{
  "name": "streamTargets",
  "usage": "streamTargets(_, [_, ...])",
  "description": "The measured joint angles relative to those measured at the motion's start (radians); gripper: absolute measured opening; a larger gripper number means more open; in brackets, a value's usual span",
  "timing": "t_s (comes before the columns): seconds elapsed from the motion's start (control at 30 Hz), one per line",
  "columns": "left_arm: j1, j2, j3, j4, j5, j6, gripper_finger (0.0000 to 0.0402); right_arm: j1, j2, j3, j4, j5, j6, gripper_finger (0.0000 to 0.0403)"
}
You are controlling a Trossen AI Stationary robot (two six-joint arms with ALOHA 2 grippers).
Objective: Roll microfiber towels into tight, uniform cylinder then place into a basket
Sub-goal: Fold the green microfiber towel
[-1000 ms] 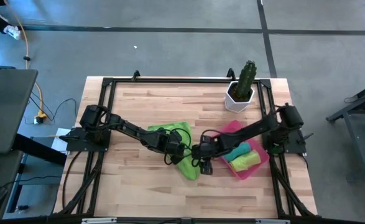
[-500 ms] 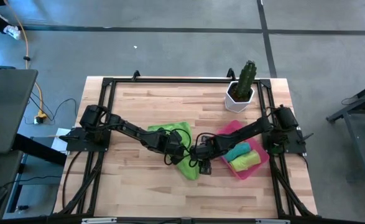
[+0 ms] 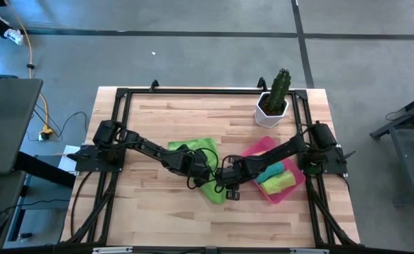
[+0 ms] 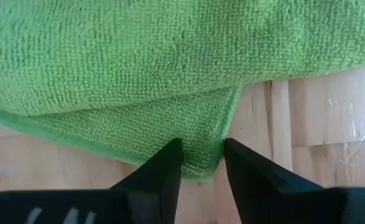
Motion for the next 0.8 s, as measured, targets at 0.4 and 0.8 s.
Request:
streamTargets(0.4, [-0.017, 0.0, 0.002, -0.015, -0.014, -0.003, 0.0172, 0.003, -0.001, -0.002, 0.006, 0.005, 0.003, 0.0134])
streamTargets(0.8, [-0.048, -0.022, 0.002, -0.031, -0.019, -0.003, 0.0172, 0.003, -0.002, -0.003, 0.002, 0.031, 0.01, 0.001])
